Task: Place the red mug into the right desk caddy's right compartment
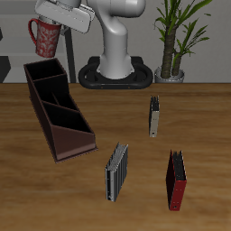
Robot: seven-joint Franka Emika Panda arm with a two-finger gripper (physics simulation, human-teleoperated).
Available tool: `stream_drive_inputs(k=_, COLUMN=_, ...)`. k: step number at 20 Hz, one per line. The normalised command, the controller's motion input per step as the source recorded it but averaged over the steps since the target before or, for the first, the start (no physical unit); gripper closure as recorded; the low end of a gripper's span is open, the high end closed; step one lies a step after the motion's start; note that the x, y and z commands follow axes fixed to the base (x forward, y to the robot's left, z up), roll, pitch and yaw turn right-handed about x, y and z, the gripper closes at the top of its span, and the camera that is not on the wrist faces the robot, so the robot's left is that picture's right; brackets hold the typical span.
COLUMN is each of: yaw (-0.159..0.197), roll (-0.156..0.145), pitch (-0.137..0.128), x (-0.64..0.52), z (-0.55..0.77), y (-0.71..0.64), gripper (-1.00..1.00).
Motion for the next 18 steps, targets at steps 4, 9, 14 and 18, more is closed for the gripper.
stream_drive_inputs(k=4, yaw=-0.07, roll=-0.005, pitch=0.035, x=0.07, z=-0.24, y=-0.12, gripper=1.0)
stream_drive_inputs(k=9, yaw=-0.066, roll=-0.011, pitch=0.018, x=0.03, z=-0.21, y=-0.02, gripper=1.0)
stream_drive_inputs(k=14, yaw=-0.041, roll=0.04, pitch=0.032, x=0.09, z=-0.18, y=0.07, gripper=1.0)
stream_drive_inputs(k=18, yaw=-0.026, roll=0.004, pitch=0.043, x=0.13, z=-0.22, y=-0.09, gripper=1.0)
